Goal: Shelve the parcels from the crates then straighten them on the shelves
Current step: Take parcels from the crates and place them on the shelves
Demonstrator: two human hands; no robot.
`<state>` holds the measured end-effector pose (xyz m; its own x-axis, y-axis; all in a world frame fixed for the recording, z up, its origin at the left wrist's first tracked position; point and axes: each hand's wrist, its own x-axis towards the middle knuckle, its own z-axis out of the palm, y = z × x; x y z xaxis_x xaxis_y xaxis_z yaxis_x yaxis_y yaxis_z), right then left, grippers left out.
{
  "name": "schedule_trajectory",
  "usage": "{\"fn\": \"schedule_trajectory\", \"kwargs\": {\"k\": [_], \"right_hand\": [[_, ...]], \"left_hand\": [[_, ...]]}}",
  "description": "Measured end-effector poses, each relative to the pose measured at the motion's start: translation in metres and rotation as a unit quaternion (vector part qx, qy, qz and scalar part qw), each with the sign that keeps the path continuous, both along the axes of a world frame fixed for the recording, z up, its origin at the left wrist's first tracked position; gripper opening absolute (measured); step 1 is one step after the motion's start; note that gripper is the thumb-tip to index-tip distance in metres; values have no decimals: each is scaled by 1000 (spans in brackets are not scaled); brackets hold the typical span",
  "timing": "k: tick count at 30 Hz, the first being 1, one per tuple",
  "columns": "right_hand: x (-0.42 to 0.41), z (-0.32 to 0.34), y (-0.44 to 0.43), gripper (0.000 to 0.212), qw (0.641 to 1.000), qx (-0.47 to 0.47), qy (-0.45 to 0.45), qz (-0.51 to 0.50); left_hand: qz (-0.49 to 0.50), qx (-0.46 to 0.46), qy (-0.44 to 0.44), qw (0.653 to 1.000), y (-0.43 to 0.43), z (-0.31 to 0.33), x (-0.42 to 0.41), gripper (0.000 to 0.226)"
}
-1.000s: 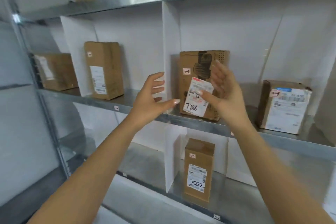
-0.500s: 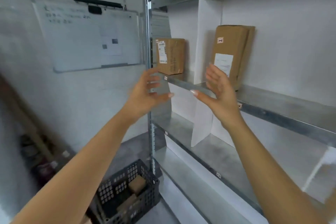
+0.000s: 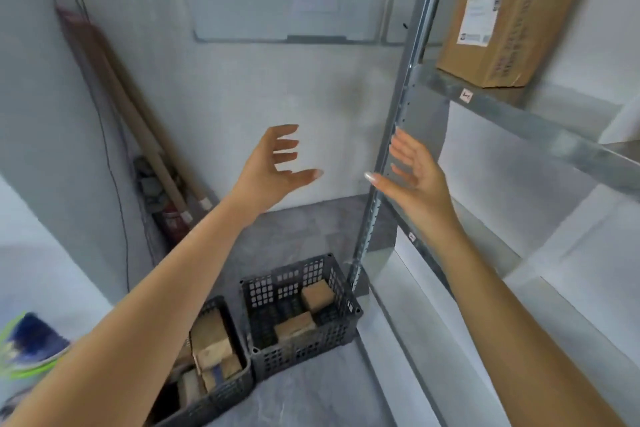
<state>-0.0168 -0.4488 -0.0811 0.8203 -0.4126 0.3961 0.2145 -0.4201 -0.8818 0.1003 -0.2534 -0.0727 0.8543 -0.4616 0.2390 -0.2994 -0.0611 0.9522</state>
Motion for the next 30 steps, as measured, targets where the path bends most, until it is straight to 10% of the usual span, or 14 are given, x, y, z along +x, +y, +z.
{"fn": "schedule_trajectory", "kwargs": {"k": [18, 30], "right_hand": [[244, -299, -80, 79, 939, 88, 311, 118], [305, -672, -113, 86, 765, 121, 603, 193]], "left_hand": [[74, 157, 266, 948, -77, -317, 189, 71], [106, 297, 458, 831, -84, -689, 242, 66]]}}
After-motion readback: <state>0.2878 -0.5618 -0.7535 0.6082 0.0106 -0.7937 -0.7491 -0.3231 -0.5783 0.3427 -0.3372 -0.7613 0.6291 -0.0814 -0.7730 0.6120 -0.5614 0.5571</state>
